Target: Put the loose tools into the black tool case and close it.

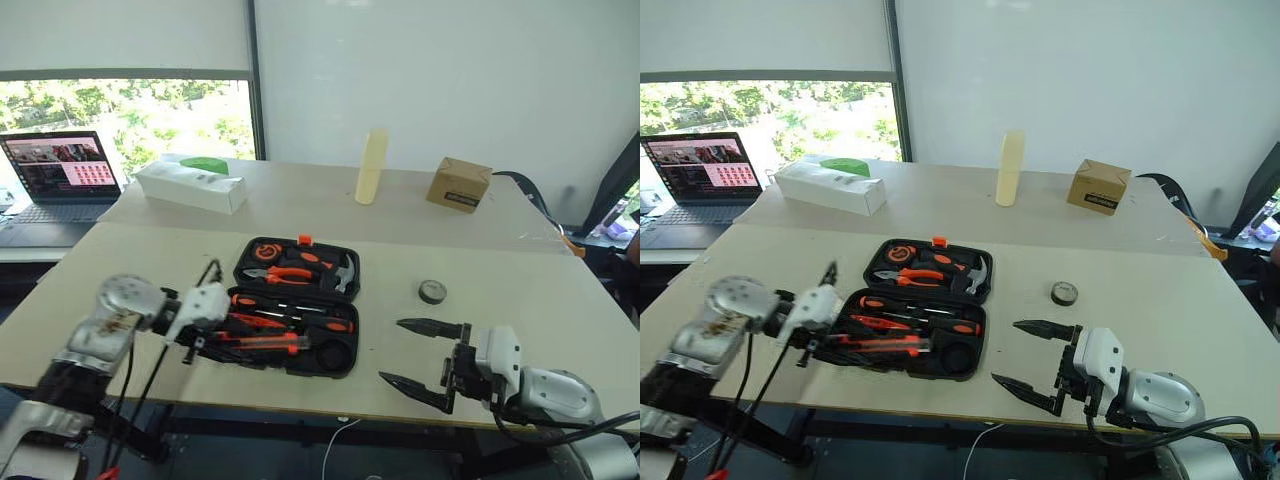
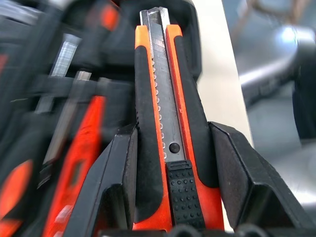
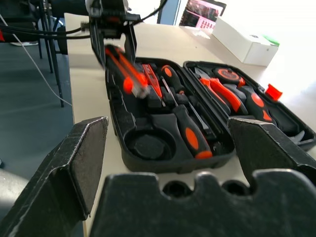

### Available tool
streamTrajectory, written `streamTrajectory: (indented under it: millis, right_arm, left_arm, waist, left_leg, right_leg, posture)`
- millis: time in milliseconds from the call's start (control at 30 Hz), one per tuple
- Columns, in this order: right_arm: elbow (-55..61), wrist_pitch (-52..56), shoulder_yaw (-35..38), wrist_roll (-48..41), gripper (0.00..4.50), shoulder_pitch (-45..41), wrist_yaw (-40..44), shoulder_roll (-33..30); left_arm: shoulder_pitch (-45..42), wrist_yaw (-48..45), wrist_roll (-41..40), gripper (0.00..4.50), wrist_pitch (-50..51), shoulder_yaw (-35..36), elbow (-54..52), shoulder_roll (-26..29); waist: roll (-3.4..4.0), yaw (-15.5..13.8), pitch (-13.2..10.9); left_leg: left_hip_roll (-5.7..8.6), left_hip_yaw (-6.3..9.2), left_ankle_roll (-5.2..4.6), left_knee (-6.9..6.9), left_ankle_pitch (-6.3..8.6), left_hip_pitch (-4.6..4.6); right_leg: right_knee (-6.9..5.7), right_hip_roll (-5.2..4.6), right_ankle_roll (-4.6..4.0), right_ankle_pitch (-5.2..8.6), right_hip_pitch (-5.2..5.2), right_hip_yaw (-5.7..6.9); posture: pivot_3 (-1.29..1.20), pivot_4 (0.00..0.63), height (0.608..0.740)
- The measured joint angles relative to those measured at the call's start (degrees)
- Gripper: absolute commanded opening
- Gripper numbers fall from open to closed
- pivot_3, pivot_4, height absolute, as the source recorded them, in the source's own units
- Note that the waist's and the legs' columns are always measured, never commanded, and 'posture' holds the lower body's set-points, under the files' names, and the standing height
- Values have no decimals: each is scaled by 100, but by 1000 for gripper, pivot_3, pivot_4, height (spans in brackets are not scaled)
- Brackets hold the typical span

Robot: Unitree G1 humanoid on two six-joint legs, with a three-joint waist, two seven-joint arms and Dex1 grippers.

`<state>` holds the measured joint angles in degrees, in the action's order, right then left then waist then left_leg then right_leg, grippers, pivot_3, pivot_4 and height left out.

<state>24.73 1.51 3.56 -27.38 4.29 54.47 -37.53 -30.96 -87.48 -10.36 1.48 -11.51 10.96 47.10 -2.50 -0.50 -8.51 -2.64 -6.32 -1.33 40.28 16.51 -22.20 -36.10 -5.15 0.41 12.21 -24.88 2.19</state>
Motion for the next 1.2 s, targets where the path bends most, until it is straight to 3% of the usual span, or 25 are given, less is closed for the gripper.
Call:
streamTrajectory:
  millis: [267, 833, 900, 1000, 1033, 1200]
  right_arm:
    - [256, 16, 17, 7, 4500, 137, -218, 37]
    - [88, 12, -22, 127, 4500, 1, -227, 114]
    - [49, 8, -24, 135, 4500, -47, -218, 119]
    - [-14, -35, -25, 145, 4500, -97, -201, 139]
    - [-33, -41, -25, 146, 4500, -97, -198, 146]
    - [-169, -123, -38, 198, 4500, -109, -155, 169]
  left_arm:
    - [-422, 180, 563, 1719, -621, -246, 624, -105]
    - [-900, -367, 616, 1719, -1382, -597, 1309, -157]
    - [-947, -368, 617, 2718, -1373, -668, 1364, -134]
    - [-980, -315, 580, 3669, -1275, -541, 1500, -192]
    - [-980, -316, 559, 3864, -1259, -528, 1500, -202]
    - [-920, -470, -480, 3864, -598, -533, 1199, -126]
  waist:
    - [1, -17, 0]
    - [3, -7, 1]
    - [4, 0, 2]
    - [5, 16, 2]
    - [5, 18, 2]
    - [4, 14, 1]
  left_leg:
    - [2, 1, -2, 5, 1, 2]
    - [2, 0, -8, 6, 4, 12]
    - [1, 0, -9, 6, 5, 24]
    - [-2, 4, -10, 6, 5, 34]
    - [-3, 5, -10, 6, 6, 33]
    - [-2, 14, -12, 10, 7, 12]
  right_leg:
    - [0, -4, 2, 0, 4, 0]
    - [2, -2, 3, 1, 14, -3]
    - [2, -1, 3, 2, 25, -3]
    - [3, 0, 5, 3, 35, -2]
    - [3, 1, 5, 3, 35, -2]
    - [3, -2, 8, 5, 20, -2]
  posture:
    - [0, 150, 740]
    - [0, 150, 740]
    - [0, 150, 740]
    - [0, 150, 740]
    - [0, 150, 740]
    - [0, 150, 740]
